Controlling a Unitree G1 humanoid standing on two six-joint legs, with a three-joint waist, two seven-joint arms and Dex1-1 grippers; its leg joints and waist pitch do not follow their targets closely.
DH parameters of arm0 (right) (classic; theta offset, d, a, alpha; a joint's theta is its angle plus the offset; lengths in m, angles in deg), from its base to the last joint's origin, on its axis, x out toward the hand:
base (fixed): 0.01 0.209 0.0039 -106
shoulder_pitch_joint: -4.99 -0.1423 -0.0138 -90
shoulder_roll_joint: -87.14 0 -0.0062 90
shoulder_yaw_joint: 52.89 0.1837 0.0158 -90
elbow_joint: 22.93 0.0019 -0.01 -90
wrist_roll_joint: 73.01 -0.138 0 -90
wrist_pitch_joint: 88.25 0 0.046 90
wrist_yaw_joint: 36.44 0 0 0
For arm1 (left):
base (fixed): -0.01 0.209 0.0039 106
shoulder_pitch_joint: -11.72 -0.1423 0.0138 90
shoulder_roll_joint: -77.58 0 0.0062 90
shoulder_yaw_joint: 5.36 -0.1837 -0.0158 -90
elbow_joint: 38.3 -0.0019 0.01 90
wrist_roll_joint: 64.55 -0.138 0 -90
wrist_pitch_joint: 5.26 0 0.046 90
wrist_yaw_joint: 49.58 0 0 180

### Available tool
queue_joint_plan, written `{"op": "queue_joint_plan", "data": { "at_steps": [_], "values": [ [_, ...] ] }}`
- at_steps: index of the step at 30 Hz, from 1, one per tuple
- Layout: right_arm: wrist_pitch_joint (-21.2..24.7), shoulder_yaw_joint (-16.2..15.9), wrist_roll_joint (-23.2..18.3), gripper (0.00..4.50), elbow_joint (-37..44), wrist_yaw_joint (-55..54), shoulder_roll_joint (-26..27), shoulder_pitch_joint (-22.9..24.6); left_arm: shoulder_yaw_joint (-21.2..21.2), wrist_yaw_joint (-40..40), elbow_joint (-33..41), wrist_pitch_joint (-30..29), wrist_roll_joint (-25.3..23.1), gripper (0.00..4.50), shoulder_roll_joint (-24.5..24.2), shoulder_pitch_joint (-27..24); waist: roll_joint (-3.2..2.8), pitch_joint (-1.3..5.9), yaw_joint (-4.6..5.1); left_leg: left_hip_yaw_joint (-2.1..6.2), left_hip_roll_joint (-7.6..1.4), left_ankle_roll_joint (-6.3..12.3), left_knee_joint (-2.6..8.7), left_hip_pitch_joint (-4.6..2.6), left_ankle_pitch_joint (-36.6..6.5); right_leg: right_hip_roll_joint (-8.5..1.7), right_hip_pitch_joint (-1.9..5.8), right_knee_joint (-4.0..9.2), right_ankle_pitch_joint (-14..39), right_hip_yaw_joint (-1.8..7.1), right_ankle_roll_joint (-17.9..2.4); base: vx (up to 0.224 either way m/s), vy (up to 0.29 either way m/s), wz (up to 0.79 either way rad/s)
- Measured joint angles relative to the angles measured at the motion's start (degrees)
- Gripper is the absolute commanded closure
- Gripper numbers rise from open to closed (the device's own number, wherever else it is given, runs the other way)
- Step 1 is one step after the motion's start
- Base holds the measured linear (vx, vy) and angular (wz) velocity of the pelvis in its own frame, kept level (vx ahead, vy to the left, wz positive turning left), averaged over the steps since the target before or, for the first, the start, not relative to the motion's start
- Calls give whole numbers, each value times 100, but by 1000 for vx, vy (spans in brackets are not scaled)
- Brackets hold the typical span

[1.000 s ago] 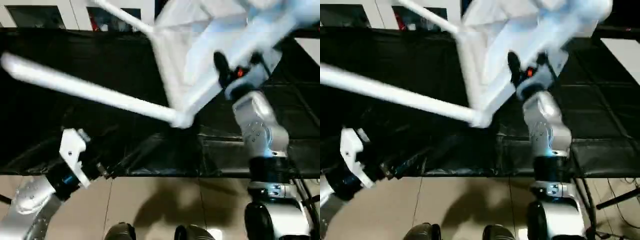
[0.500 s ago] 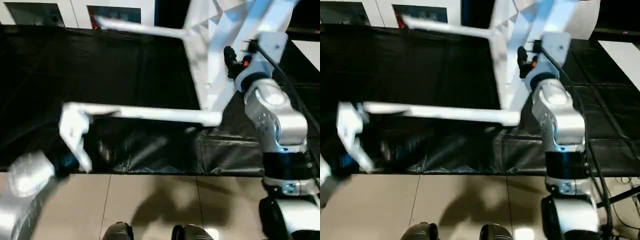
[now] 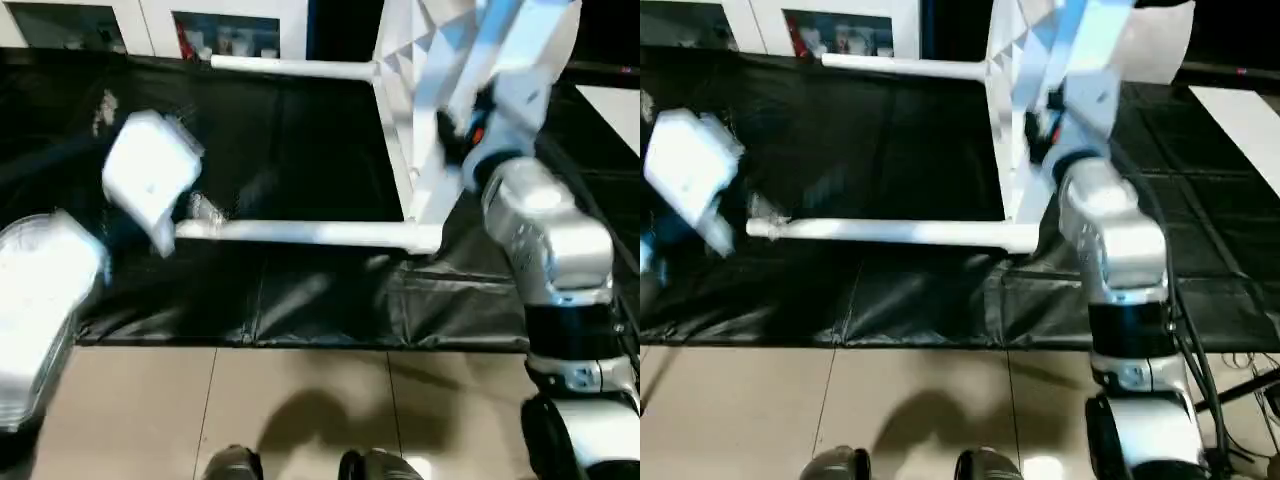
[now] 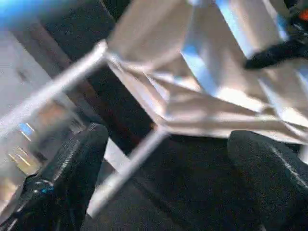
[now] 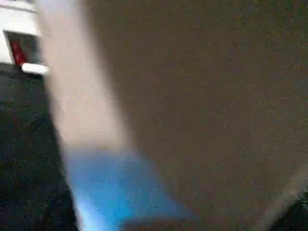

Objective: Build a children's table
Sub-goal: Flip table

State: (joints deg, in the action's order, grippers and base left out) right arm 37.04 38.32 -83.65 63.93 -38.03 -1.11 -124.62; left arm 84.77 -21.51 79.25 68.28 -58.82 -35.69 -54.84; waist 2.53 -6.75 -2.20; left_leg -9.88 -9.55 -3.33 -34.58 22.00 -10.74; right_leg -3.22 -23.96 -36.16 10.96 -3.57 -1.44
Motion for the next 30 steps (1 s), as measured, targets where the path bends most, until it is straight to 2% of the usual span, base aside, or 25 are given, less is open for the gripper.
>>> {"op": "queue_joint_plan", "data": {
  "at_steps": [2, 7, 10, 11, 14, 17, 19, 22, 30],
  "values": [
    [-52, -56, 23, 97, 48, 78, -52, 80, -118, -127, -163, 319, -357, 0, -24, 158, 1, 0, 9, 1, -2, 1, 0, 1, 0, 1, -1, -1, 0, -3, 0, 0, 0, 0],
    [-244, -281, 240, 91, 392, 236, -222, 700, -105, -745, -610, 1183, -1373, 0, -300, 564, 6, -1, -21, 2, -5, 2, 0, 5, 0, 2, 1, 5, 0, -5, 0, 0, 0, 0],
    [-303, -333, 300, 91, 479, 319, -221, 1015, -29, -1167, -627, 1662, -1876, 0, -347, 636, 4, -2, 0, 0, -2, 2, -3, 6, 0, -1, 0, 5, -1, -2, -2, 0, 0, 0],
    [-350, -375, 345, 87, 543, 346, -228, 1081, -30, -1288, -645, 1876, -2062, 28, -347, 636, 4, -2, 6, 0, -4, 4, -4, 5, -1, 0, 0, 3, -2, -3, -3, 0, 0, 0],
    [-401, -408, 359, 87, 719, 413, -230, 1136, -37, -1482, -745, 2169, -2350, 38, -346, 682, 3, -2, 18, 0, -10, 3, -3, -3, 1, 3, -1, -2, -8, -5, -12, 0, 0, 0],
    [-475, -412, 372, 87, 857, 475, -228, 1204, -61, -1599, -1050, 2361, -2553, 76, -349, 812, 2, -3, 20, 1, -15, 0, -3, -6, 3, 7, -1, -2, -17, -8, -23, 0, 0, 0],
    [-499, -428, 385, 87, 907, 529, -221, 1265, -80, -1659, -1181, 2410, -2704, 87, -380, 838, 2, -3, 21, 1, -15, 0, -4, -5, 3, 7, -1, -2, -19, -8, -23, 0, 0, 0],
    [-570, -459, 419, 87, 923, 566, -211, 1281, -119, -1763, -1430, 2358, -2952, 87, -387, 887, 1, -3, 21, 1, -15, 1, -4, -4, 5, 7, -3, -2, -21, -8, -24, 0, 0, 0],
    [-604, -512, 481, 87, 981, 586, -112, 1302, -217, -2161, -2222, 2279, -3452, 87, -110, 1627, -10, -9, 15, 1, -16, 1, -4, 1, 6, 8, -5, 1, -22, -9, -26, 0, 0, 0]
  ]
}}
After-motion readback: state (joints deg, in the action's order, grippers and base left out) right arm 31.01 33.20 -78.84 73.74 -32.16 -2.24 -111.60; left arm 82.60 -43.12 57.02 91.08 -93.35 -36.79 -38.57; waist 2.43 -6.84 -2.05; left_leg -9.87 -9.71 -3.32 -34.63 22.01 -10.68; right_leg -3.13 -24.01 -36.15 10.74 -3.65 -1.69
